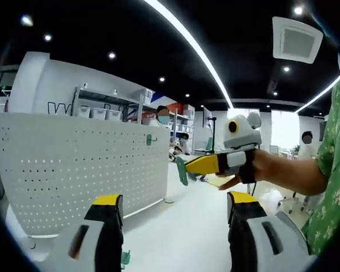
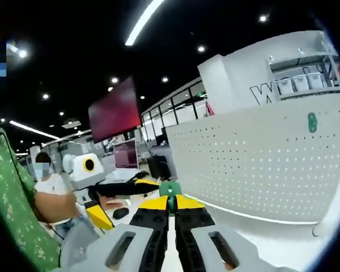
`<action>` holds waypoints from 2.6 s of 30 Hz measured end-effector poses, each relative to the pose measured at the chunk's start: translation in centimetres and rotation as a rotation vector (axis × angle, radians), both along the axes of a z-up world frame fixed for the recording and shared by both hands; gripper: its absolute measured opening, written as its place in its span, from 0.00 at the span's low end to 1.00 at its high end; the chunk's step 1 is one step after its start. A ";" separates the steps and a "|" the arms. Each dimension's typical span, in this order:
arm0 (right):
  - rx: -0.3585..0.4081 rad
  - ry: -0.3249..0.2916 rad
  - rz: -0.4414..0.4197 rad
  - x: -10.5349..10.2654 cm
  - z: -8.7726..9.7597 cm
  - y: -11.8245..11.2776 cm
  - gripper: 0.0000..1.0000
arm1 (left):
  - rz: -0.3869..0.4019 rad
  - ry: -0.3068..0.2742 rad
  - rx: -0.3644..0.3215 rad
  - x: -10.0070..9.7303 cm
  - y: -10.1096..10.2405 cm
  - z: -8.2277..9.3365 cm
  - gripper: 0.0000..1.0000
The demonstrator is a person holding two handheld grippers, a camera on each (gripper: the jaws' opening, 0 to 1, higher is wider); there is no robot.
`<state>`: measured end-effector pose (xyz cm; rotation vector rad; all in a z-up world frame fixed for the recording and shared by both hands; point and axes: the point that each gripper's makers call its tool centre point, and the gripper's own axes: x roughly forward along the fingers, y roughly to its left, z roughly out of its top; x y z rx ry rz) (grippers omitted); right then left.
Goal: Insert the hook assembly into the mounting plate slot until the hook locks in place.
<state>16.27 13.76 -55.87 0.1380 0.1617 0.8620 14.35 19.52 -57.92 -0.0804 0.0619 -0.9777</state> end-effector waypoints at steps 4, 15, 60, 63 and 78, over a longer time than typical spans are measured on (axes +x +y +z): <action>-0.030 -0.047 -0.111 1.0 0.7 -1.4 0.01 | 0.012 -0.001 -0.009 0.2 0.3 0.2 0.78; -0.021 -0.147 -0.396 4.3 3.2 -6.0 0.01 | 0.061 -0.009 -0.022 0.9 1.1 0.6 0.86; -0.069 -0.282 -0.756 19.3 7.2 -13.4 0.01 | 0.010 -0.029 -0.032 3.0 2.7 4.8 1.00; -0.067 -0.269 -0.764 20.1 6.6 -13.5 0.01 | -0.023 -0.020 -0.038 3.3 2.7 5.0 1.00; -0.062 -0.279 -0.793 22.7 5.7 -13.8 0.01 | -0.050 -0.005 -0.060 4.5 4.4 5.4 1.00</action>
